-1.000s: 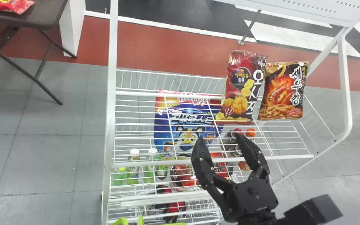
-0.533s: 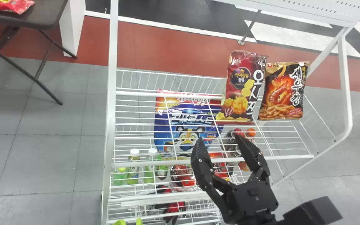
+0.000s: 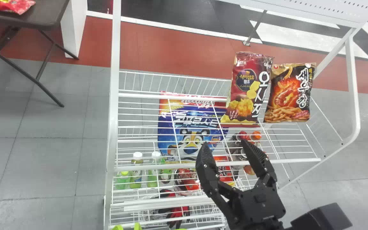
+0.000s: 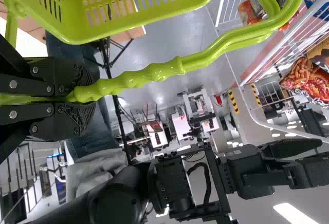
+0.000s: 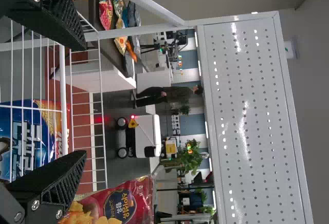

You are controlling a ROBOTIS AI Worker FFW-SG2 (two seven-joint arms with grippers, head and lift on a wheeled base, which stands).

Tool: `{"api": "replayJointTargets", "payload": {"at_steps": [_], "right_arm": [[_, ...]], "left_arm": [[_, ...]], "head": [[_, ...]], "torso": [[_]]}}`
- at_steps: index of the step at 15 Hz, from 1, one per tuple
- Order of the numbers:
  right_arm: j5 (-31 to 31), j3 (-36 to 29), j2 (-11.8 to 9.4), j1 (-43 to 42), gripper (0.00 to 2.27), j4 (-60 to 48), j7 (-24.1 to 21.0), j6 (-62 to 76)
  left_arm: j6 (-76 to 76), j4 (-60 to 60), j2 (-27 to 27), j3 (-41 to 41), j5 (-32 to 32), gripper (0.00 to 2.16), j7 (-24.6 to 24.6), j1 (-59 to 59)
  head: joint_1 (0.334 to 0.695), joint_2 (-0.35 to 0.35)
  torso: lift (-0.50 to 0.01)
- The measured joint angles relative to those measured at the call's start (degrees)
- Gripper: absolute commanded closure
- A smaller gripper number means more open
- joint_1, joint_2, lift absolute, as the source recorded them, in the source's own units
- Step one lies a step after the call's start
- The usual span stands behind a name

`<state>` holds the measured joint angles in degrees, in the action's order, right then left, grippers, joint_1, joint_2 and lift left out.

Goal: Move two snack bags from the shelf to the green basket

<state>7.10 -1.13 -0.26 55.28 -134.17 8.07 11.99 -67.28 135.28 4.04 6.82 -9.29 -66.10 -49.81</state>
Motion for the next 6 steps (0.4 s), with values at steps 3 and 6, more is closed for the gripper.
{"api": "replayJointTargets", "payload": {"at_steps": [3,6], "right_arm": [[-0.2,0.4,0.0,0.0,0.10,0.1,-0.3,0.0],[-0.3,0.7,0.1,-0.2,0.10,0.2,-0.6,0.1]], "left_arm": [[0.0,0.2,0.0,-0.1,0.0,2.15,0.0,-0.3],[0.0,0.3,0.0,-0.1,0.1,2.15,0.0,-0.4]], "head": [[0.695,-0.350],[0.695,-0.350]], "torso": [[-0.016],[-0.016]]}}
